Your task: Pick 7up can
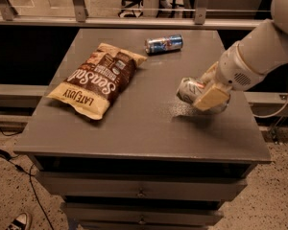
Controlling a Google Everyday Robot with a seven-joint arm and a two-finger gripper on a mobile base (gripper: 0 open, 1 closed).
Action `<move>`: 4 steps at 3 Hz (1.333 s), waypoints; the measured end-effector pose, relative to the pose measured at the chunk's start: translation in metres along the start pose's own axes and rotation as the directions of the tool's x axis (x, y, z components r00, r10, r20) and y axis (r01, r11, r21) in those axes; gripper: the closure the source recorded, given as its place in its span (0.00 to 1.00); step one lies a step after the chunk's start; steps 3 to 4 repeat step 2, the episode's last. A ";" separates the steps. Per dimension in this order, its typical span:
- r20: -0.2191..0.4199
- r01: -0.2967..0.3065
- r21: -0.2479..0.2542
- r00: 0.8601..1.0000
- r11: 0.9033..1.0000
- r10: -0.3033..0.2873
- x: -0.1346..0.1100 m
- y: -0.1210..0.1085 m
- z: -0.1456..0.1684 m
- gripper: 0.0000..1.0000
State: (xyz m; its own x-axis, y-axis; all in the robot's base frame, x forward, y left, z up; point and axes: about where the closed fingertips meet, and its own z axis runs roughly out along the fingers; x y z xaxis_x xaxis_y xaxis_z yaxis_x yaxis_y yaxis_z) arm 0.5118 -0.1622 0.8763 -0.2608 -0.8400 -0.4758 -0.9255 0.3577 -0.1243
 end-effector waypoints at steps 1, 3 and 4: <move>0.220 -0.012 -0.061 0.975 0.998 0.025 -0.016 -0.026 -0.016 1.00; 0.338 -0.023 -0.089 0.940 0.996 0.052 -0.040 -0.032 -0.031 1.00; 0.338 -0.023 -0.089 0.940 0.996 0.052 -0.040 -0.032 -0.031 1.00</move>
Offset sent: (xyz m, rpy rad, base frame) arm 0.0228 -0.0029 0.0229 0.2144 -0.0222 0.0378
